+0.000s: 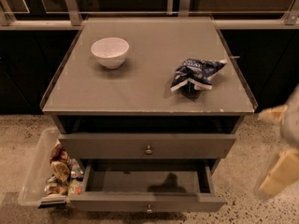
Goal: Close middle drawer
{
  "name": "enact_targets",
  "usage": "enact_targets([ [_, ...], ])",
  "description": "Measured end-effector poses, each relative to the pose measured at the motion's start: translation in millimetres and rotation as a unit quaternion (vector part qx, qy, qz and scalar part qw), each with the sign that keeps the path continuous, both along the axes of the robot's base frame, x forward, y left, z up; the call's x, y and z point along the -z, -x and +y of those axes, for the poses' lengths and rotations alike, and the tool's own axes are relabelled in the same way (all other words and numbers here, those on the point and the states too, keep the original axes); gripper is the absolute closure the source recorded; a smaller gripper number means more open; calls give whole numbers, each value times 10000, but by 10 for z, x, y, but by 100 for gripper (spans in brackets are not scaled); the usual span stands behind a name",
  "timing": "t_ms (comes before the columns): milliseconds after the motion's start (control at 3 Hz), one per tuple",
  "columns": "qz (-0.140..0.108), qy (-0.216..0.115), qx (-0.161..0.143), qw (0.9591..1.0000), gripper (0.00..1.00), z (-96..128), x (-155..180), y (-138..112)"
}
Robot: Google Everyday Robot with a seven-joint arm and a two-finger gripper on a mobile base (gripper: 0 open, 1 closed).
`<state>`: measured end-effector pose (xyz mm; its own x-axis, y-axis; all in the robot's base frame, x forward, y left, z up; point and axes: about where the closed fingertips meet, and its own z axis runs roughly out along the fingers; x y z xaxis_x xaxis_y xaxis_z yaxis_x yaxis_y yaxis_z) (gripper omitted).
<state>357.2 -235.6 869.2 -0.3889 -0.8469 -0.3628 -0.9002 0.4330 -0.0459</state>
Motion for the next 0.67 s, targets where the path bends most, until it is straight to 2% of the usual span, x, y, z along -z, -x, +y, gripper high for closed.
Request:
enact_targets([
  [333,429,-714,441,9955,0,138,646,386],
  [667,852,-1157,645,9875,0,400,1411,615],
])
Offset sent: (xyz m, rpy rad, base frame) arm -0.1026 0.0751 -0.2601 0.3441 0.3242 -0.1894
